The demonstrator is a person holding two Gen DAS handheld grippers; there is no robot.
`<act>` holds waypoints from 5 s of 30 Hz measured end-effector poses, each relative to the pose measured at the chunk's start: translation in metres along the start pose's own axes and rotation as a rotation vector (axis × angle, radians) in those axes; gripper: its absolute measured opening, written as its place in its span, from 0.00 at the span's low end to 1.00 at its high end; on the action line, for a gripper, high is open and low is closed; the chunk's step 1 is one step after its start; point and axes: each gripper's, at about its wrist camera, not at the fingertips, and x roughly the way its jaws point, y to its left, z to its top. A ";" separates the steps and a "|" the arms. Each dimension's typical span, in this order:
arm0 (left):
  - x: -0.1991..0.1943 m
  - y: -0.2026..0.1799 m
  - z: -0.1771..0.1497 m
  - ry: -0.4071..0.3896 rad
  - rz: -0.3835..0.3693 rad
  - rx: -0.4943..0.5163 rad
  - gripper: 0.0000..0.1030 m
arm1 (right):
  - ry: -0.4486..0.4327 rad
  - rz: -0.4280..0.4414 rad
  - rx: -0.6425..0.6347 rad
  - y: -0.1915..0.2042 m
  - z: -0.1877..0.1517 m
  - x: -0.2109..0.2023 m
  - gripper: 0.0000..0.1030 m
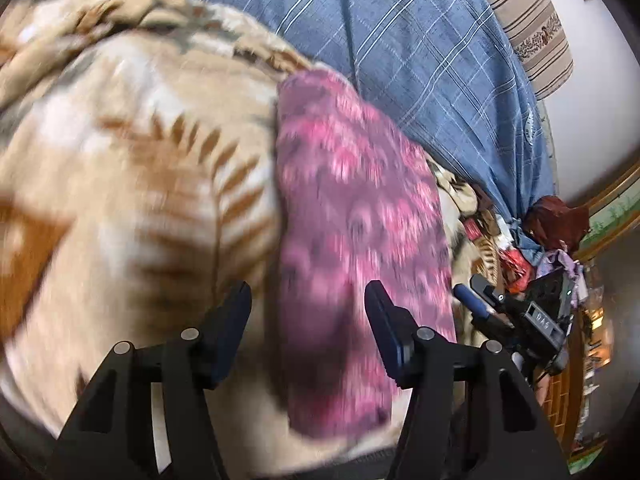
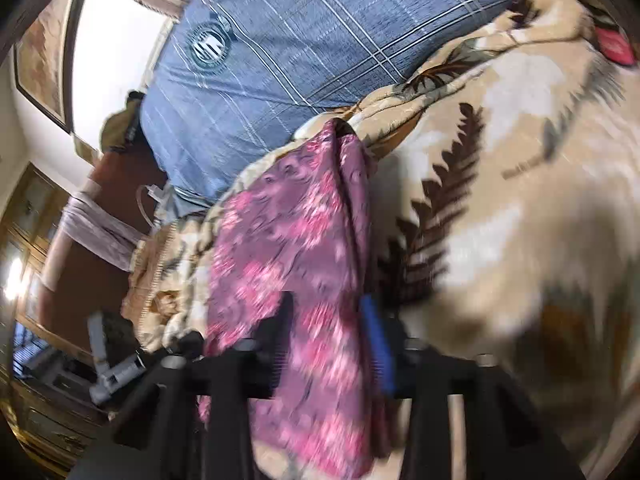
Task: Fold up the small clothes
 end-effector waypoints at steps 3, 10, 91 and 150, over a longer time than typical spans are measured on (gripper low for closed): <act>-0.002 0.006 -0.022 0.022 -0.025 -0.045 0.56 | 0.001 0.005 0.025 -0.008 -0.031 -0.015 0.42; 0.014 -0.004 -0.041 0.032 0.044 -0.022 0.50 | 0.033 -0.050 0.039 -0.006 -0.062 -0.002 0.12; 0.066 0.009 0.113 0.006 -0.019 -0.013 0.60 | 0.093 -0.040 -0.051 -0.009 0.043 0.077 0.54; 0.075 -0.024 0.161 0.051 -0.013 0.045 0.64 | 0.038 -0.038 -0.043 0.005 0.096 0.074 0.57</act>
